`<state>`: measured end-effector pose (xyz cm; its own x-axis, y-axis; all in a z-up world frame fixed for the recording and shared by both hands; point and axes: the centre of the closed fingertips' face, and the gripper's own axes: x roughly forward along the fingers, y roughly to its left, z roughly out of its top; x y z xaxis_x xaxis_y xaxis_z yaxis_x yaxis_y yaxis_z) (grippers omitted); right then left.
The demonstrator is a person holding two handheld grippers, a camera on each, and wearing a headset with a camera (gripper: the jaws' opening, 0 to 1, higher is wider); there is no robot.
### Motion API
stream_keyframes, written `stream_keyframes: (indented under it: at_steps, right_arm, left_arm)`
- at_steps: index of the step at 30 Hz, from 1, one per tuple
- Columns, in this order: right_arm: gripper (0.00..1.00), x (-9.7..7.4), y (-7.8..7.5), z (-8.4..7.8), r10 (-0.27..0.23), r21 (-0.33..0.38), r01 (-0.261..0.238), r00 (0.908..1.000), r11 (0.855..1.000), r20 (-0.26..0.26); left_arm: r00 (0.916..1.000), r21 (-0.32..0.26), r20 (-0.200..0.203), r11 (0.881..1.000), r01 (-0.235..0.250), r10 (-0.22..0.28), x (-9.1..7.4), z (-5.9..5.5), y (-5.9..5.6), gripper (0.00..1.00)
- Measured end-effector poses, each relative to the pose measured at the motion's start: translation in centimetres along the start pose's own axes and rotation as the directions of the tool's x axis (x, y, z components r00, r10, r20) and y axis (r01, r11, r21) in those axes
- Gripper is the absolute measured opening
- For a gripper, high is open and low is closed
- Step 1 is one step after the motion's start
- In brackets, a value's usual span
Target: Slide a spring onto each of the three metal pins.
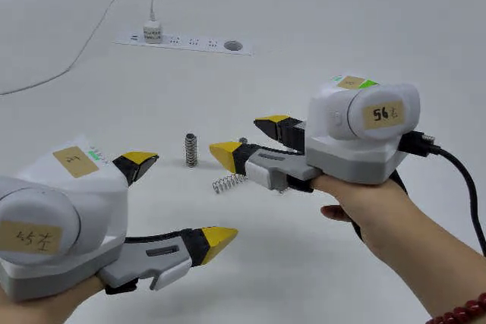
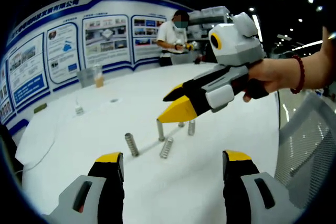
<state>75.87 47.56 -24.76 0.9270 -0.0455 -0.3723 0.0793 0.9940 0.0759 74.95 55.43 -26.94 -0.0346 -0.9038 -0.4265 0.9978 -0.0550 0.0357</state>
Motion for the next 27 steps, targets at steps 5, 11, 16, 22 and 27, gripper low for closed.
stream_keyframes:
  at_steps: [5, 11, 16, 22, 27]
  right_arm:
    - [0.47, -1.5, -0.7, -0.3, -0.008, 0.032, 0.008, 0.9999, 0.999, 0.009]
    - [0.48, -3.2, -1.1, -1.3, -0.002, 0.038, 0.002, 1.0000, 0.999, 0.007]
    - [0.48, -4.3, -1.1, -1.8, 0.015, 0.052, -0.016, 0.9994, 0.999, 0.031]
    - [0.50, -5.0, -0.8, -2.9, 0.039, 0.036, -0.040, 0.9990, 0.999, 0.023]
    - [0.51, -5.5, -0.7, -3.5, 0.054, 0.035, -0.054, 0.9984, 0.998, 0.016]
  left_arm:
    - [0.9997, 0.018, -0.011, 1.000, 0.024, -0.024, 0.5, 0.0, -0.2, 0.75]
    - [0.9990, 0.051, -0.032, 0.998, 0.033, -0.031, 1.3, -0.3, 0.2, 0.71]
    - [0.9984, 0.072, -0.042, 0.997, 0.042, -0.039, 2.1, -0.3, 0.4, 0.66]
    - [0.9968, 0.079, -0.056, 0.995, 0.061, -0.057, 3.2, -0.6, 0.5, 0.59]
    - [0.9953, 0.023, -0.065, 0.997, 0.073, -0.072, 4.3, -1.1, 0.9, 0.52]
